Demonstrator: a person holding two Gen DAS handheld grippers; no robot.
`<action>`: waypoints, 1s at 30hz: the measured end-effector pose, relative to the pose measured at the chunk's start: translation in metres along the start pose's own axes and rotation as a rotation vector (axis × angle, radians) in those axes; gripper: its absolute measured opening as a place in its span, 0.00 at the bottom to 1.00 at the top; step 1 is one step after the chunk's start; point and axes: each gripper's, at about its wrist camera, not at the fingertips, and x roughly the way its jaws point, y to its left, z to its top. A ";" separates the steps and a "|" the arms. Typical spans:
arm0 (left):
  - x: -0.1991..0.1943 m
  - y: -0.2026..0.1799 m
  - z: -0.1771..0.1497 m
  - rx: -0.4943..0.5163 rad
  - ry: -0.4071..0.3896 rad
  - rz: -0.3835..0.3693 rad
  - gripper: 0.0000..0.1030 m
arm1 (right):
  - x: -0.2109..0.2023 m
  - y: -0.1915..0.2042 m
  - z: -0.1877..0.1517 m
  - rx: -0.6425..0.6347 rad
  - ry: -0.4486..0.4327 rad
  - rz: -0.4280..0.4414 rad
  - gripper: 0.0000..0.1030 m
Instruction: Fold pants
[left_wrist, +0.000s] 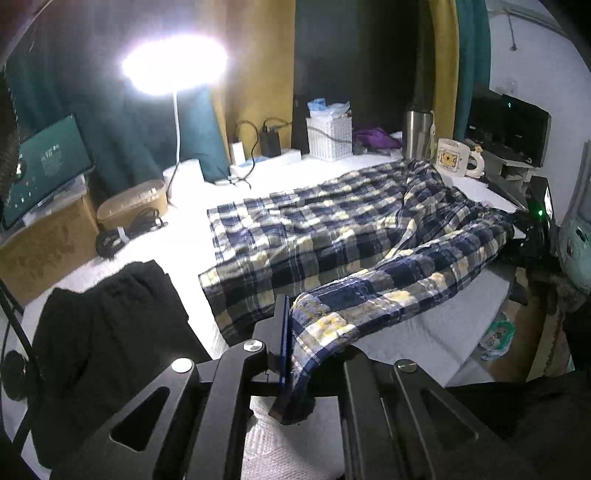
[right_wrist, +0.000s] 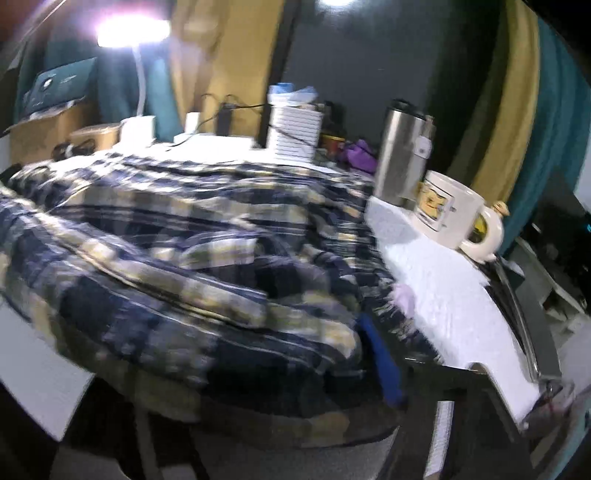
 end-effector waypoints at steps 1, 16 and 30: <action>-0.003 0.000 0.002 -0.002 -0.009 0.000 0.04 | -0.002 0.004 0.001 -0.020 0.007 -0.005 0.44; -0.056 -0.017 0.033 0.057 -0.180 0.007 0.04 | -0.072 -0.012 0.034 0.030 -0.091 -0.134 0.10; -0.131 -0.042 0.058 0.128 -0.339 0.027 0.04 | -0.145 -0.032 0.054 0.072 -0.235 -0.174 0.10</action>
